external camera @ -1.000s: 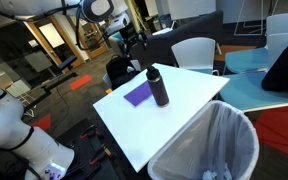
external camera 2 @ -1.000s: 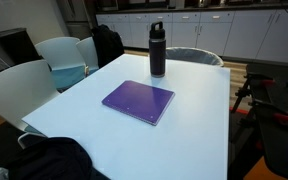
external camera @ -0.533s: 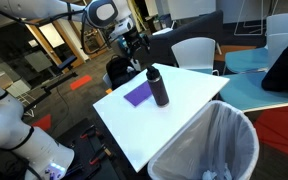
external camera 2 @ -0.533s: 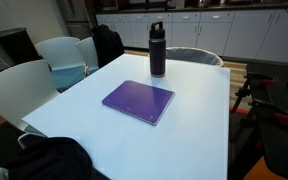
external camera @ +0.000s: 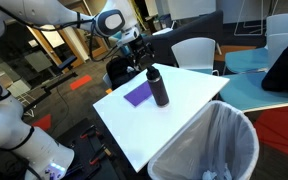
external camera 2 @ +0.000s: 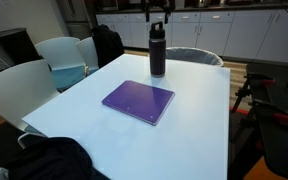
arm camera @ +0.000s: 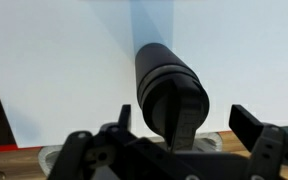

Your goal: Remove the lid from the bottle, then move the bottle forward, then put the lid on the bottle

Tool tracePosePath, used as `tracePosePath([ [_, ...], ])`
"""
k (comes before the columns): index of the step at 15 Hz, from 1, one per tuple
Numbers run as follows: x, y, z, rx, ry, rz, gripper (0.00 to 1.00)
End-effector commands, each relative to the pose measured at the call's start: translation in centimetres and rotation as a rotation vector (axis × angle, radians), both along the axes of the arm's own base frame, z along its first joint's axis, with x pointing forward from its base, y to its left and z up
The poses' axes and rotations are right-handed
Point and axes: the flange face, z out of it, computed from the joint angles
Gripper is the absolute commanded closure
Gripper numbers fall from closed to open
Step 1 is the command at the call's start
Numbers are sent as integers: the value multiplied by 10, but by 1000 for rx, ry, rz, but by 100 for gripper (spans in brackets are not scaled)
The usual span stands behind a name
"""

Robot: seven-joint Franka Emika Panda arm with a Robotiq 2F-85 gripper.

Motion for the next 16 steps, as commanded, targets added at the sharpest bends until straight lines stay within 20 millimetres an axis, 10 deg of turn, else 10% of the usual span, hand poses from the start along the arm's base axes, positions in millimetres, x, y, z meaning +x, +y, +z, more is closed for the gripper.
tracePosePath([
  [1,3,-5,-8,-16,-16,-12,0],
  [13,3,-14,-7,-23,-24,-21,93],
  [16,2,-14,-1,-20,-34,-17,94],
])
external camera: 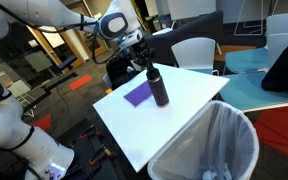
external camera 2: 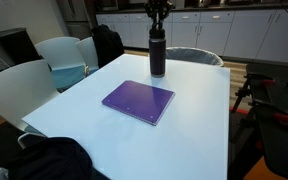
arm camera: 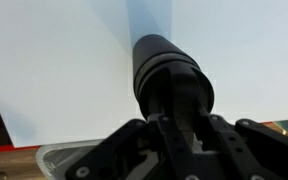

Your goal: Remove the lid from the bottle, then move the bottle forward, then put the lid on the bottle

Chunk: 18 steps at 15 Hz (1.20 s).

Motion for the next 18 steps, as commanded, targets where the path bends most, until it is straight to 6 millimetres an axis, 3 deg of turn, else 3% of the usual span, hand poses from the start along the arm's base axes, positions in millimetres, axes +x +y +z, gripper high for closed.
tracePosePath([
  [1,-1,1,15,-8,-35,6,94],
  [10,-10,3,56,11,-66,41,94],
  [14,-36,20,86,36,-6,177,94],
  [18,-82,48,118,29,45,333,94],
])
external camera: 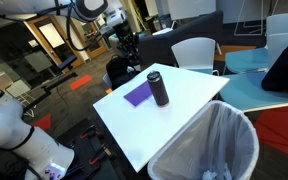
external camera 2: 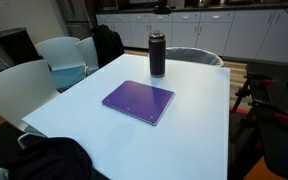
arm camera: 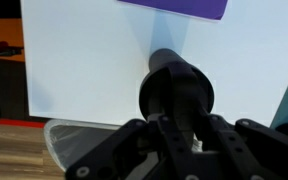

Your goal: Remove the lid from the bottle, then move the bottle forward, then put the lid on the bottle

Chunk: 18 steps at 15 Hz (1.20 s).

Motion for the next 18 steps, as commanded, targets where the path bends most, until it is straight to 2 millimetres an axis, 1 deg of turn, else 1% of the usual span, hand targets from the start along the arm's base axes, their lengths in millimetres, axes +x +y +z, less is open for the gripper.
tracePosePath([
  [1,-54,28,28,5,31,143,94],
  [4,-90,58,30,0,50,249,94],
  [8,-127,106,3,51,55,360,94],
  [11,-146,139,-26,118,103,448,94],
  [12,-132,130,-16,76,107,396,77],
  [13,-138,138,-24,92,124,421,77],
  [14,-141,142,-29,98,133,433,77],
  [16,-143,143,-31,99,136,436,77],
  [17,-132,141,-43,103,161,419,94],
  [18,-127,149,-56,93,176,434,94],
])
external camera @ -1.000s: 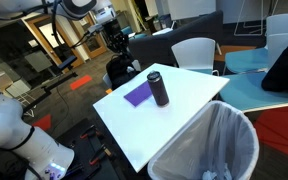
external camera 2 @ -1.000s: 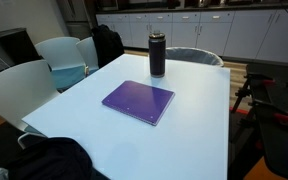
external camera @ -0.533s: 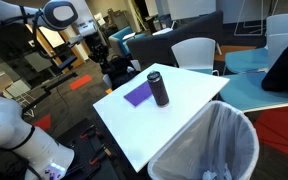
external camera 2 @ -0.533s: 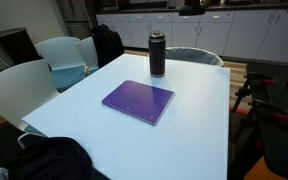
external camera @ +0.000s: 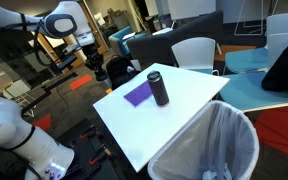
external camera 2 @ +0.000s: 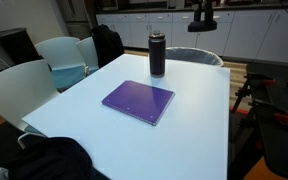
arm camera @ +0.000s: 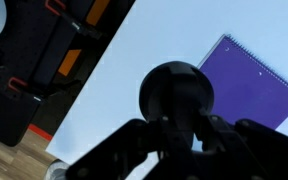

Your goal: Remove the lid from the bottle, then move the bottle forward, then put the lid on the bottle

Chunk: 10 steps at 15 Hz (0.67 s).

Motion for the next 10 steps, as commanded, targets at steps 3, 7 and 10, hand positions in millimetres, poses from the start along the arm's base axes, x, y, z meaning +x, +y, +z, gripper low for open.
tracePosePath([
  [3,18,54,-79,-41,59,64,94],
  [7,16,122,-144,-47,22,115,94],
  [10,5,151,-181,-99,-10,183,94],
])
